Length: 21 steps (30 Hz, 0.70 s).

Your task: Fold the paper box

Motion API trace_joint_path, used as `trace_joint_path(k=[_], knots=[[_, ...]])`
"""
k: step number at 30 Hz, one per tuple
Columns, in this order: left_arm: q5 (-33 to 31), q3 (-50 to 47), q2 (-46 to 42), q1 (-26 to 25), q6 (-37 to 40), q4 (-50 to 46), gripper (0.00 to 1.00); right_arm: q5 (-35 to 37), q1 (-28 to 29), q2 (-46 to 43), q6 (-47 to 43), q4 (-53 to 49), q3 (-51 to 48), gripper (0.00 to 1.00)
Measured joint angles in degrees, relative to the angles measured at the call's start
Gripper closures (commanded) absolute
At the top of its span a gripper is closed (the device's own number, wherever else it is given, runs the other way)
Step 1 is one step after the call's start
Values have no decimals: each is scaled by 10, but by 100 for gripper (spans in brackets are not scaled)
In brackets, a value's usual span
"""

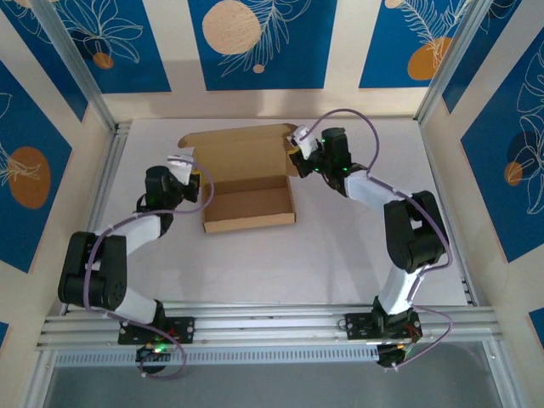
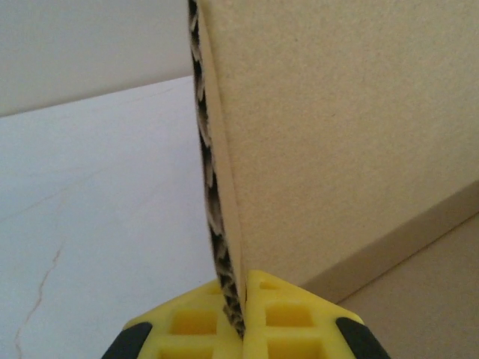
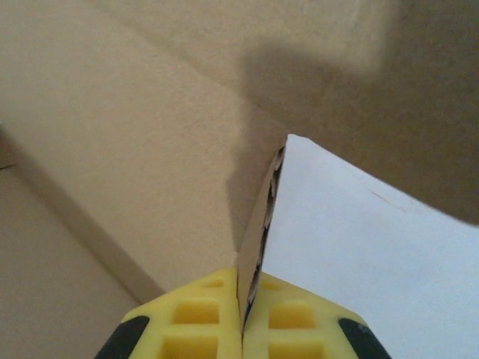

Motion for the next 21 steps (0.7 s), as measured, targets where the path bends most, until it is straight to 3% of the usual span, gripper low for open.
trace_joint_path(k=[3, 7, 15, 21], knots=[[-55, -14, -21, -34, -16, 0, 100, 113, 35, -31, 59, -9, -23, 100], [-111, -19, -39, -90, -31, -7, 100, 193, 47, -79, 145, -26, -66, 100], [-161, -31, -80, -137, -92, -7, 100, 228, 56, -158, 345, 43, -181, 100], [-229, -60, -96, -175, -120, -1, 100, 232, 70, -168, 418, 61, -199, 100]])
